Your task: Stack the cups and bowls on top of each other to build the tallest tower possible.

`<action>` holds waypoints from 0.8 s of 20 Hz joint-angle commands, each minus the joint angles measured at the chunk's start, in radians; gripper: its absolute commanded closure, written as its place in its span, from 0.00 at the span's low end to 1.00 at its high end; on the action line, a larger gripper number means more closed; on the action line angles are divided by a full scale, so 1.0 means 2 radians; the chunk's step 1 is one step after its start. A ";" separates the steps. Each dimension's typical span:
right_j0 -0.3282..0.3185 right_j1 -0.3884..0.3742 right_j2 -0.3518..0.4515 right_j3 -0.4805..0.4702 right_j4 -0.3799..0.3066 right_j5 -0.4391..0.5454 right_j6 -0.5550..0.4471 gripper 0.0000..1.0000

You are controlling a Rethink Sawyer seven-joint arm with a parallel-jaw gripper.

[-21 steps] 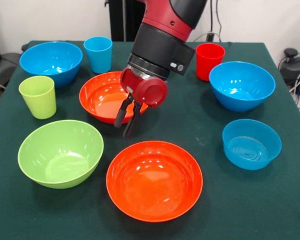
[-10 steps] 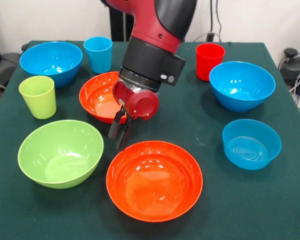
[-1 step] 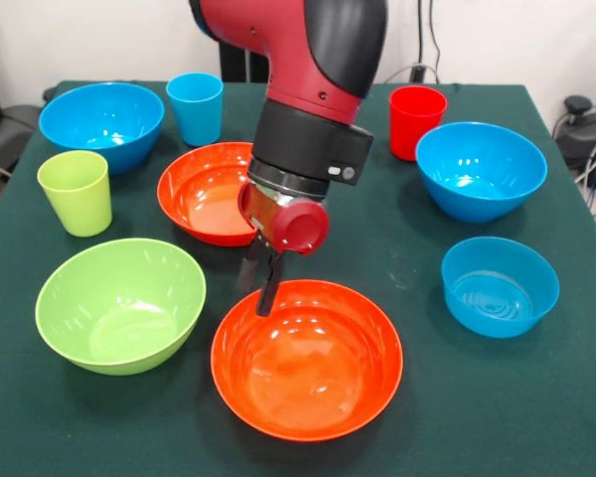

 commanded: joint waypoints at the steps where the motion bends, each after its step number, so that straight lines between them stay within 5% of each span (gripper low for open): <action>1: -0.033 0.010 0.114 -0.010 -0.059 0.061 0.048 0.00; 16: -0.043 0.014 0.123 -0.015 -0.070 0.069 0.037 0.00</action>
